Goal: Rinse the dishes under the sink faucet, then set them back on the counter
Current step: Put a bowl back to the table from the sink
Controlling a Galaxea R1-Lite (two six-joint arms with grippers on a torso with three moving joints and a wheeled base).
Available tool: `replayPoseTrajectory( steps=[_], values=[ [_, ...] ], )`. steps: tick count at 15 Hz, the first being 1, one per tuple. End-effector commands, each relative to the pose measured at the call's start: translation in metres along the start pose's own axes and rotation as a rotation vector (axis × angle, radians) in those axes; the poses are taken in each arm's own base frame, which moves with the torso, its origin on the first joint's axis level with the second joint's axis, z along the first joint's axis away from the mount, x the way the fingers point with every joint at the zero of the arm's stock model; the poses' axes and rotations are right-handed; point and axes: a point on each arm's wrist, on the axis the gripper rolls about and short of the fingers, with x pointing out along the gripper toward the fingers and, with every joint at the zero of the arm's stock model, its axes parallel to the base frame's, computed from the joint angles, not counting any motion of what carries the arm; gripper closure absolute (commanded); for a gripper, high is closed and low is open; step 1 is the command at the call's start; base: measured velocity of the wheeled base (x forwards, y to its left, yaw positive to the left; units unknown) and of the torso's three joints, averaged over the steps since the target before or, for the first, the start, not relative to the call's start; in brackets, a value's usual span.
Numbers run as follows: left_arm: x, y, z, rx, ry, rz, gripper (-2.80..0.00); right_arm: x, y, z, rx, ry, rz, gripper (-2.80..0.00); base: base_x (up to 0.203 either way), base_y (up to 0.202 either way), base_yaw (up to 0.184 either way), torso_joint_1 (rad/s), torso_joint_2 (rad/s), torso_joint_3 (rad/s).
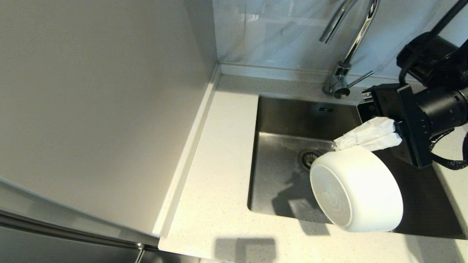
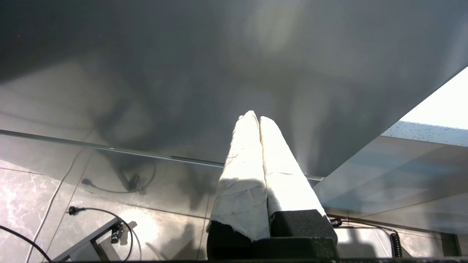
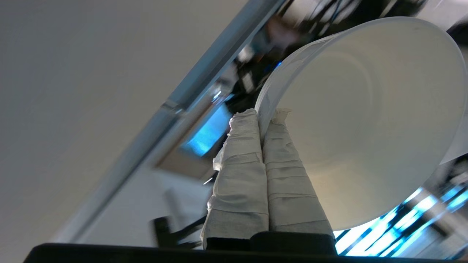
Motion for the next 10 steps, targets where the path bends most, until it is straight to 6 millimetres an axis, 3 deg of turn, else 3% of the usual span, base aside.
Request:
replayPoseTrajectory(
  steps=[1,3,6,8,10],
  values=[
    [0.000,0.000,0.000,0.000,-0.003,0.000,0.00,0.023,0.000,0.011,0.140,0.096,-0.005,0.00,0.000,0.000,0.000,0.000,0.00,0.000],
    [0.000,0.000,0.000,0.000,-0.003,0.000,0.00,0.044,0.002,0.023,0.241,0.137,-0.019,0.00,0.000,0.000,0.000,0.000,0.00,0.000],
    [0.000,0.000,0.000,0.000,-0.003,0.000,0.00,0.060,0.013,0.037,0.316,0.164,0.031,0.00,0.000,0.000,0.000,0.000,0.00,0.000],
    [0.000,0.000,0.000,-0.002,-0.003,0.000,0.00,0.062,0.019,0.037,0.301,0.157,0.052,0.00,0.000,0.000,0.000,0.000,0.00,0.000],
    [0.000,0.000,0.000,0.000,-0.003,0.000,0.00,0.052,0.023,0.034,0.179,0.077,0.069,0.00,0.000,0.000,0.000,0.000,0.00,0.000]
  ],
)
